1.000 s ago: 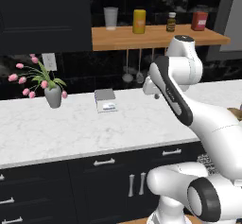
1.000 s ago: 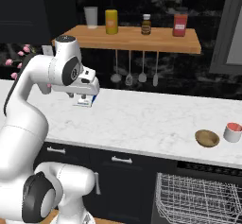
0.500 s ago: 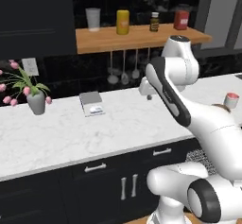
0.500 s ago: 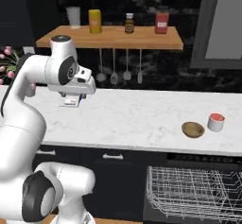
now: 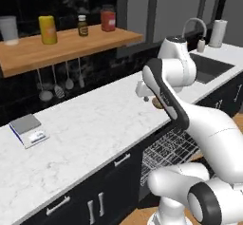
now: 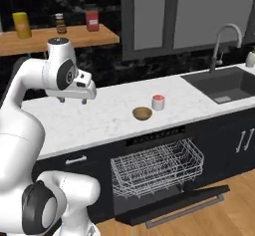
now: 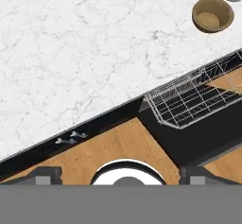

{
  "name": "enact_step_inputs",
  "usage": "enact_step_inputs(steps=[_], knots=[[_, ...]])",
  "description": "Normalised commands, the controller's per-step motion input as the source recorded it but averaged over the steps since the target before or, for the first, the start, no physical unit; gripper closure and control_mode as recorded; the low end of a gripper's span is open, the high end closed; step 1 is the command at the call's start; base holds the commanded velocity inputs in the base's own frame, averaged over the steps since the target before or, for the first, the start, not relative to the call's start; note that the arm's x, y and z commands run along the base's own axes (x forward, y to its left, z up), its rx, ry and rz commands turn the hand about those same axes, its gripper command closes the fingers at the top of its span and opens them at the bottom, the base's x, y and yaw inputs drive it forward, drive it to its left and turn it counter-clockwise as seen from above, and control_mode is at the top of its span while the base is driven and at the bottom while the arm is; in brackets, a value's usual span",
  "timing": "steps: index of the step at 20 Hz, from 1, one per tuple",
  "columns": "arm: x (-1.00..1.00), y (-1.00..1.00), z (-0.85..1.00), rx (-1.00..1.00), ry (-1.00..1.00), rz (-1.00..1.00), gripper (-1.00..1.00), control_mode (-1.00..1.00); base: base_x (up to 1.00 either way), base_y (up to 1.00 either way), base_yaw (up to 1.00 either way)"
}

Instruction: Pick up the cup and bowl from the counter, place them in the dishwasher, and close the dishwasher door.

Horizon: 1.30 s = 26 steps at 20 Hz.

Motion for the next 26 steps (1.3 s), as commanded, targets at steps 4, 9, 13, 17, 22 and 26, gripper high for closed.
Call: enact_step_inputs(steps=[4, 9, 13, 17, 22, 26], knots=[[0.00, 0.00, 0.00, 0.00, 0.00, 0.00, -1.00, 1.00, 0.00, 0.07, -0.68], [0.00, 0.00, 0.00, 0.00, 0.00, 0.00, -1.00, 1.00, 0.01, 0.18, -0.60], [0.00, 0.00, 0.00, 0.00, 0.00, 0.00, -1.00, 1.00, 0.03, 0.30, -0.48], [0.00, 0.00, 0.00, 0.00, 0.00, 0.00, -1.00, 1.00, 0.07, 0.41, -0.38], [0.00, 0.00, 0.00, 0.00, 0.00, 0.00, -1.00, 1.00, 0.07, 0.48, -0.25], [0.00, 0.00, 0.00, 0.00, 0.00, 0.00, -1.00, 1.00, 0.00, 0.59, -0.15]])
